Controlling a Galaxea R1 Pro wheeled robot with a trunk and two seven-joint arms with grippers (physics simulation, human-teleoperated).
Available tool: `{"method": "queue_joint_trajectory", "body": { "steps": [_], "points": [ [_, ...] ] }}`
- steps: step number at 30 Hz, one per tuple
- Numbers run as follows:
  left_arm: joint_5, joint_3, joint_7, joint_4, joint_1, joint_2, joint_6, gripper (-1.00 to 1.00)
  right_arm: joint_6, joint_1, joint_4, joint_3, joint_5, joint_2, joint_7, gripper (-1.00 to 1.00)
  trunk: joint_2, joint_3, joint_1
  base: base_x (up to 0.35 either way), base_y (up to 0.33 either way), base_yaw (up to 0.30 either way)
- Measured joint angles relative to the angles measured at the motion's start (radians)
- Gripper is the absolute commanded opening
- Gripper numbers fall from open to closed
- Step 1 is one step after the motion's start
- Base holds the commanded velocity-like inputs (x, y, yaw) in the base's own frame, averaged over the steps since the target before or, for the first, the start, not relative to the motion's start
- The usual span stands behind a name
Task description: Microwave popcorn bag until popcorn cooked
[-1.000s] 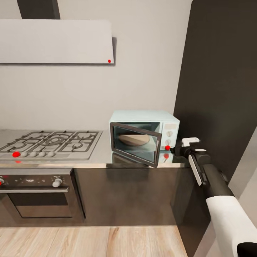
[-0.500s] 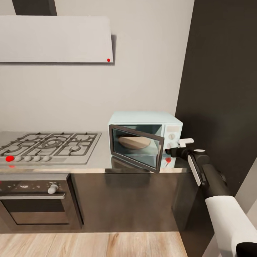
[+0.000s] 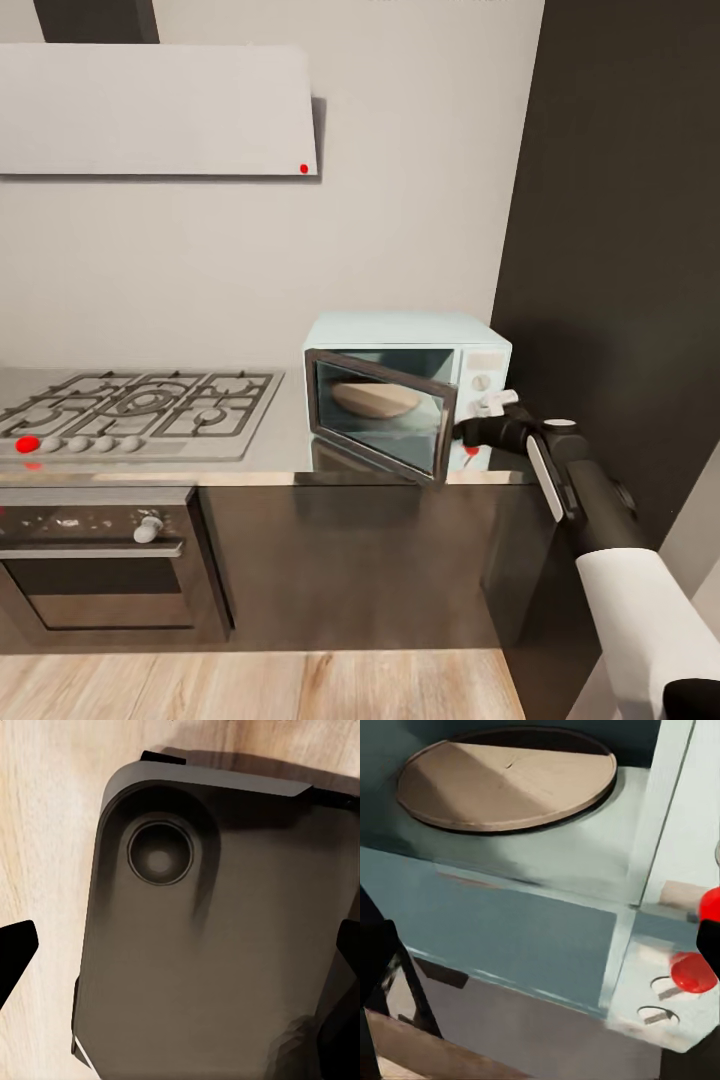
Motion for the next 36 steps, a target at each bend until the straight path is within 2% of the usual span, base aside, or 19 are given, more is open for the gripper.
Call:
{"method": "queue_joint_trajectory", "body": {
  "steps": [2,6,21,36],
  "points": [
    [0.000,0.000,0.000,0.000,0.000,0.000,0.000,1.00,-0.001,0.000,0.001,0.000,0.001,-0.003,0.046,1.00,0.000,0.000,0.000,-0.069,0.055,0.000],
    [0.001,0.001,0.000,0.000,0.000,0.000,0.001,1.00,-0.001,0.000,0.001,0.000,0.003,-0.004,0.070,1.00,0.000,0.000,0.000,-0.188,0.179,0.000],
    [0.002,0.001,0.000,0.000,0.000,0.000,0.001,1.00,0.002,0.000,0.000,0.000,0.004,-0.001,0.071,1.00,0.000,0.000,0.000,-0.225,0.238,0.000],
    [0.002,0.001,0.000,0.000,0.000,0.000,0.001,1.00,0.002,0.000,0.000,-0.001,0.010,-0.002,0.067,1.00,0.000,0.000,0.000,-0.136,0.287,0.000]
  ]
}}
